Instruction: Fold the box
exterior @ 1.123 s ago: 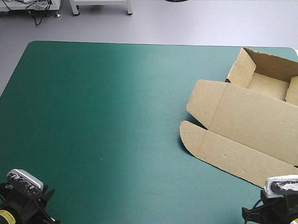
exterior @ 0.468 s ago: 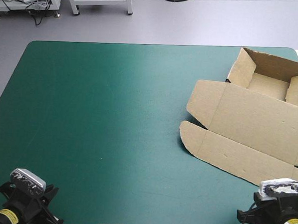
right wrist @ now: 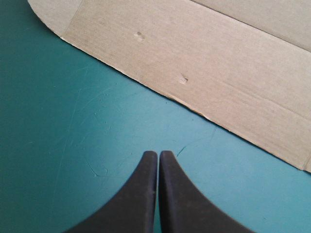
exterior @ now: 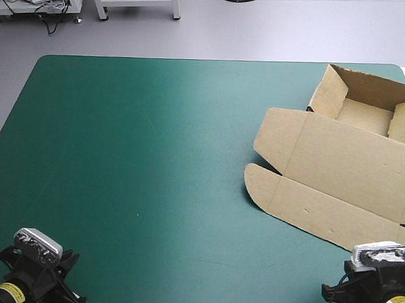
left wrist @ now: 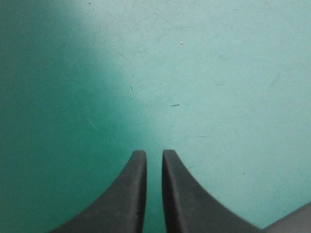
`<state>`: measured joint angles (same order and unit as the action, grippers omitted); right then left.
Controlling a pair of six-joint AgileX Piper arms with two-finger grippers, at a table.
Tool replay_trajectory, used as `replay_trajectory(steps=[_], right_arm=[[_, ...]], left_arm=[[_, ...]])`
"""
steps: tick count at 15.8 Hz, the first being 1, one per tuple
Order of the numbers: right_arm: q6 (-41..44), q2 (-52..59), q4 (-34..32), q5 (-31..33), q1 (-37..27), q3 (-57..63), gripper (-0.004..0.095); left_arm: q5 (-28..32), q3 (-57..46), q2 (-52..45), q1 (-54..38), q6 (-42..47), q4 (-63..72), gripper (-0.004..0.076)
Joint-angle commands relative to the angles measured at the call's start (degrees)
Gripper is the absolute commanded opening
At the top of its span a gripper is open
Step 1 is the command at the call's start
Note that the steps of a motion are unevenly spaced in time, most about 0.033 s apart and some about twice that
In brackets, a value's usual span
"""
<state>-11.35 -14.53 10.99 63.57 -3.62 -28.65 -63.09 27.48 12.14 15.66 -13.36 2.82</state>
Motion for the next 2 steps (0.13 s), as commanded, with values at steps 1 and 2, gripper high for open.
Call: replay_trajectory(steps=[1,2], right_arm=[[0.0,-0.6,0.6,-2.8,-0.1,-1.5,-0.0001],[0.0,-0.6,0.6,-2.8,-0.1,-1.5,-0.0001]], left_arm=[[3.2,1.3,0.9,0.3,0.1,1.0,0.0079],[3.2,1.3,0.9,0.3,0.1,1.0,0.0079]])
